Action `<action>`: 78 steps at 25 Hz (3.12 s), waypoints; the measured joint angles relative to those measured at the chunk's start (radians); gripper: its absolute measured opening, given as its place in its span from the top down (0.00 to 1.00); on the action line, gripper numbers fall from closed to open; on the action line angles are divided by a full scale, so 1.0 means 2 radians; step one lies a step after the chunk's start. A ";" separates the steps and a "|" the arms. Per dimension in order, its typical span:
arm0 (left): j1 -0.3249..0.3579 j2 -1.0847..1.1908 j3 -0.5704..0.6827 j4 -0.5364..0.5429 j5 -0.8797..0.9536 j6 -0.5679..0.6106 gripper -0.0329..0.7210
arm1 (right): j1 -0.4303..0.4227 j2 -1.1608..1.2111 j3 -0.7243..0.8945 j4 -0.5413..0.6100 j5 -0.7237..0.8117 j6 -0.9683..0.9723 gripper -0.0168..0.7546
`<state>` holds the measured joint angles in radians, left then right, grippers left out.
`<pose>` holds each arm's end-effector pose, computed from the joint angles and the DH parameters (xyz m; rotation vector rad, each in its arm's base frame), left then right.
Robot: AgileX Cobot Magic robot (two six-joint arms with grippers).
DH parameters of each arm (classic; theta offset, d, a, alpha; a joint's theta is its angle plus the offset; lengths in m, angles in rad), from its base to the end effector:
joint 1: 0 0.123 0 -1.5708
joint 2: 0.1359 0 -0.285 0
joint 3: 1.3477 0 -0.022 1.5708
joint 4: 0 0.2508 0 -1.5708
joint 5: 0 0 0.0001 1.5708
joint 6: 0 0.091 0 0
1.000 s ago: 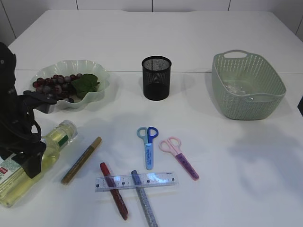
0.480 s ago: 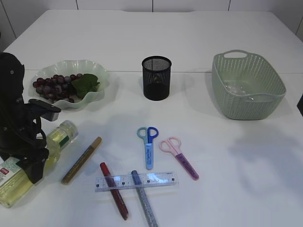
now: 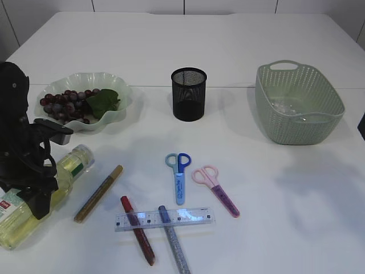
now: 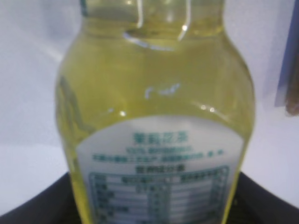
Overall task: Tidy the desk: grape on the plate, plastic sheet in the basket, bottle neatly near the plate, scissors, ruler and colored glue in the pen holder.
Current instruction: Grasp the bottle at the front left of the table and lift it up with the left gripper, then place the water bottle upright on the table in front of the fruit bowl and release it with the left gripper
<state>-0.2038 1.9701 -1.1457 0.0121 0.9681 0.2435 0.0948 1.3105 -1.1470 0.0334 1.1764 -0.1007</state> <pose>0.3268 -0.0666 0.1257 -0.6779 -2.9295 -0.0103 0.2434 0.0260 0.3222 -0.2644 2.8107 0.0451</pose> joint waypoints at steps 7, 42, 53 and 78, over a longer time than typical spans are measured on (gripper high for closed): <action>0.000 0.000 0.000 -0.011 0.001 0.000 0.35 | 0.000 0.000 0.000 0.000 0.000 0.000 0.27; 0.000 -0.327 0.205 -0.082 -0.234 0.009 0.36 | 0.000 0.000 0.000 0.000 0.006 0.000 0.27; -0.023 -0.376 0.324 -0.135 -0.551 0.003 0.36 | 0.000 0.000 0.000 0.001 0.007 -0.001 0.27; -0.032 -0.077 0.295 0.100 -1.011 -0.244 0.36 | 0.000 0.000 0.000 0.002 0.007 -0.001 0.27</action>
<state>-0.2679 1.8157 -0.5553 0.2123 -1.0546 -0.2439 0.0948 1.3105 -1.1470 0.0372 1.1910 -0.1028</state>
